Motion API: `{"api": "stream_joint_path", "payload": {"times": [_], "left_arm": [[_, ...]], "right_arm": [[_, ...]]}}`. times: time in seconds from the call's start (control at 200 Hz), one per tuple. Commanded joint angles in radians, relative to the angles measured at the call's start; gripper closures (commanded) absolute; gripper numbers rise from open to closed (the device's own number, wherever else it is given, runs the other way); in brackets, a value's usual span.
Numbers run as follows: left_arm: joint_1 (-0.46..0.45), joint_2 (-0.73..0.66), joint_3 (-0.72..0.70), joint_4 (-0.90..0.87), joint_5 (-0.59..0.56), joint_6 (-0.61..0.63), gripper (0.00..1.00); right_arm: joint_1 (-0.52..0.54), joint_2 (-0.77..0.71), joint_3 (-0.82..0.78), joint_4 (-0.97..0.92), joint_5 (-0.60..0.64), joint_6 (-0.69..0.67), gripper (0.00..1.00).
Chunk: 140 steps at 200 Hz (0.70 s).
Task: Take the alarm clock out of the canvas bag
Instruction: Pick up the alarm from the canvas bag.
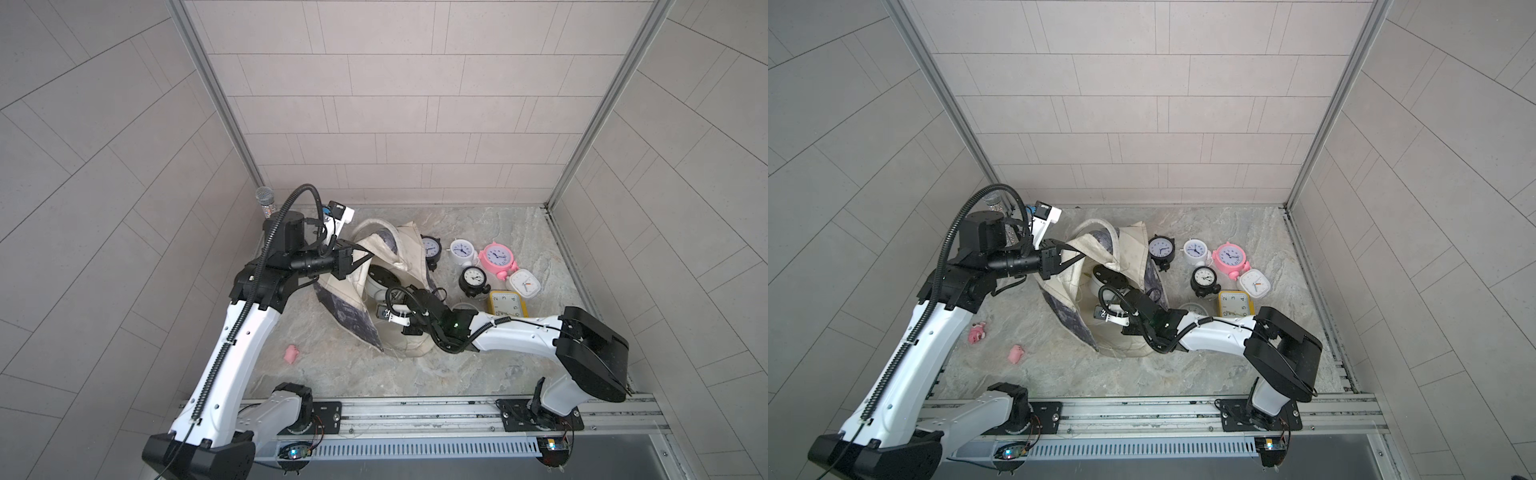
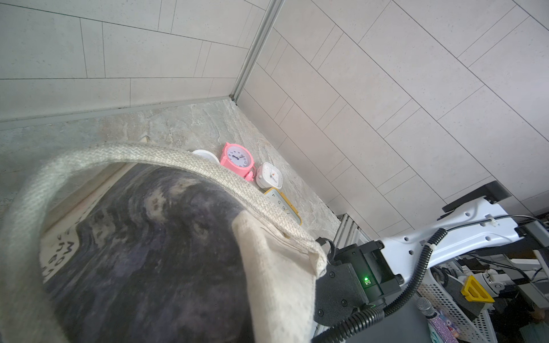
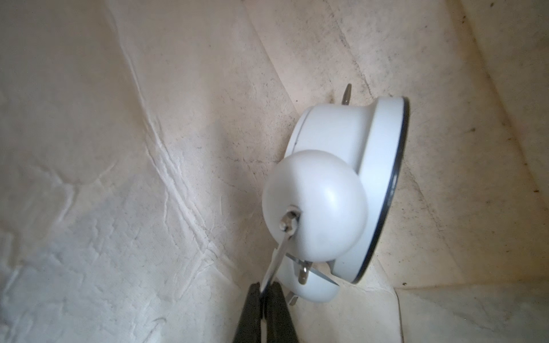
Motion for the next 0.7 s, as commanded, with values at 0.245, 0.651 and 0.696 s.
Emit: {"api": "stream_joint_path", "payload": {"times": [0.245,0.651,0.696], "left_arm": [[-0.003,-0.047,-0.004,0.109,0.097,0.003,1.0],[-0.003,-0.025,0.001,0.119,0.051,-0.017,1.0],[-0.003,-0.022,0.003,0.119,0.048,-0.02,1.0]], "right_arm": [[-0.042,-0.022,-0.001,0.058,-0.034,0.099,1.0],[-0.075,-0.232,0.021,-0.059,-0.006,0.251,1.0],[-0.075,-0.256,0.032,-0.087,0.002,0.262,1.0]]}}
